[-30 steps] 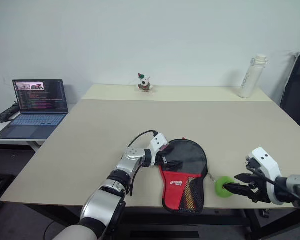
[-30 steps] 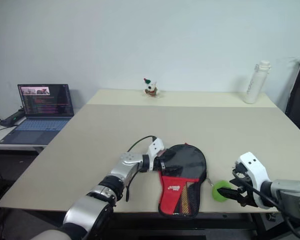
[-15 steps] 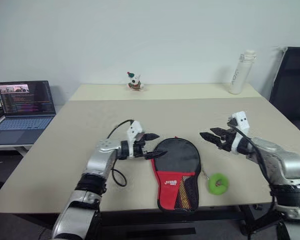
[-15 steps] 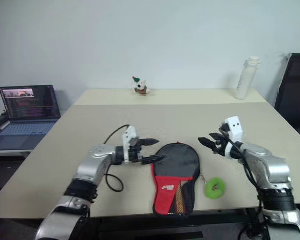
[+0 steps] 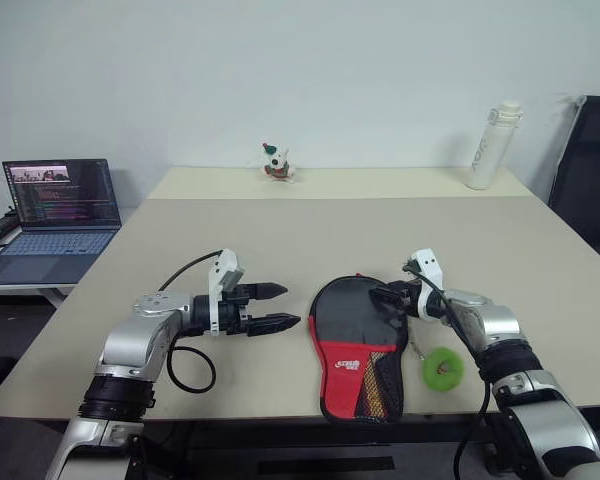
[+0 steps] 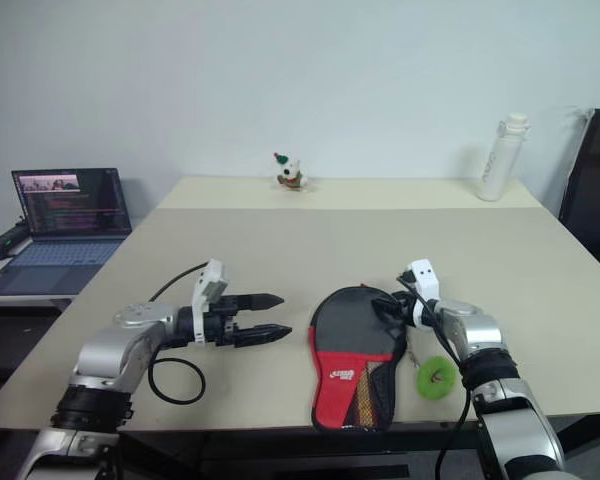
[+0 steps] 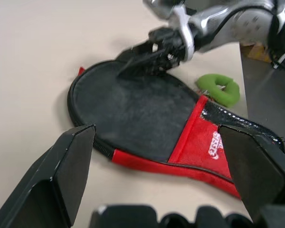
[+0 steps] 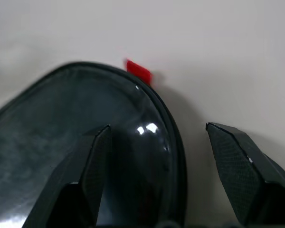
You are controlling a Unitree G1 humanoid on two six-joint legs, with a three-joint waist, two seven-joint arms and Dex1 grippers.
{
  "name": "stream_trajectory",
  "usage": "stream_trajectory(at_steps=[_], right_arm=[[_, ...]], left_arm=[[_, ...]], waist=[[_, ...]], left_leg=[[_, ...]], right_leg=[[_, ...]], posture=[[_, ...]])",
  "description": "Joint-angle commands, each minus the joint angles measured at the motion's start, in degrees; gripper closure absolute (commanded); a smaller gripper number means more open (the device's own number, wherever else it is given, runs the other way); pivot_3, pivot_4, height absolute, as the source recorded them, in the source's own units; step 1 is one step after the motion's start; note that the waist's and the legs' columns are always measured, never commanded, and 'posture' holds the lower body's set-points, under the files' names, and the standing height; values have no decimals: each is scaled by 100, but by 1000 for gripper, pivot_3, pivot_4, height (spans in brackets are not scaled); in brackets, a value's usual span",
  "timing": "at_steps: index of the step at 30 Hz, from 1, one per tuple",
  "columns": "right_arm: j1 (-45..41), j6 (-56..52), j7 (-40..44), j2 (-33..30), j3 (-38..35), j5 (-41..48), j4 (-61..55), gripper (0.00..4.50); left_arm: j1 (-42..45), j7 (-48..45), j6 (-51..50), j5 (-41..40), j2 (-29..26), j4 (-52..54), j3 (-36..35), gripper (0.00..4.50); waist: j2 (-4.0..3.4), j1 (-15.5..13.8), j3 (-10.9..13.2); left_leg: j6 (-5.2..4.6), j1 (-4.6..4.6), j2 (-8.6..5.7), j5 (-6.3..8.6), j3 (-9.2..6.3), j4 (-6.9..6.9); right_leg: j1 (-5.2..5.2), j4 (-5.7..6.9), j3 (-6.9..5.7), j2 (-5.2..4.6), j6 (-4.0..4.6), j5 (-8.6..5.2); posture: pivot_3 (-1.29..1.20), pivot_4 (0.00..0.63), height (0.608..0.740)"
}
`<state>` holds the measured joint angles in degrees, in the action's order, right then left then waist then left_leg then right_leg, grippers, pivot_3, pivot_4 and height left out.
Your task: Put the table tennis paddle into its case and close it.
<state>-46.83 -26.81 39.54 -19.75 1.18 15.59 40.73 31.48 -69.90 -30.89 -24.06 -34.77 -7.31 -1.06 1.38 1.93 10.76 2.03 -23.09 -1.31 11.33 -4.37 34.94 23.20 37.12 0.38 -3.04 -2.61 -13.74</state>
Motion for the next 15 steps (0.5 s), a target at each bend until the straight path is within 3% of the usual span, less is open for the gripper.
stream_trajectory(at_steps=[1, 3, 11, 12, 15], right_arm=[[-115, 112, 64, 97, -67, -82, 186, 1234], [-151, 127, 62, 152, -127, -70, 275, 1637], [-229, 308, 149, 247, -123, -211, 425, 4263], [-245, 334, 144, 260, -123, -224, 437, 4483], [-383, 413, 156, 322, -153, -231, 479, 4483]], left_arm=[[-4, 114, -33, -153, -84, 321, -130, 0], [-13, 166, -44, -167, -92, 353, -128, 0], [-9, 246, -37, -188, -130, 395, -93, 0], [-8, 244, -33, -187, -137, 397, -88, 0], [3, 227, -28, -173, -165, 397, -61, 0]], waist=[[0, 3, 0], [0, 11, 0], [0, 32, 0], [0, 43, 0], [0, 73, 0]], left_leg=[[0, 2, 0, 0, 1, 0], [0, 8, 0, 0, 7, 0], [0, 17, 3, 0, 16, 0], [0, 17, 3, 0, 16, 0], [0, 18, 3, 0, 20, 0]], right_leg=[[0, 2, 2, 1, 0, 0], [0, 6, 7, 6, -1, -1], [0, 12, 19, 13, -2, -1], [-1, 11, 20, 14, -2, -1], [-1, 12, 25, 13, -1, 0]], posture=[[0, 150, 740], [0, 150, 740], [0, 150, 740], [0, 150, 740], [0, 150, 740]])
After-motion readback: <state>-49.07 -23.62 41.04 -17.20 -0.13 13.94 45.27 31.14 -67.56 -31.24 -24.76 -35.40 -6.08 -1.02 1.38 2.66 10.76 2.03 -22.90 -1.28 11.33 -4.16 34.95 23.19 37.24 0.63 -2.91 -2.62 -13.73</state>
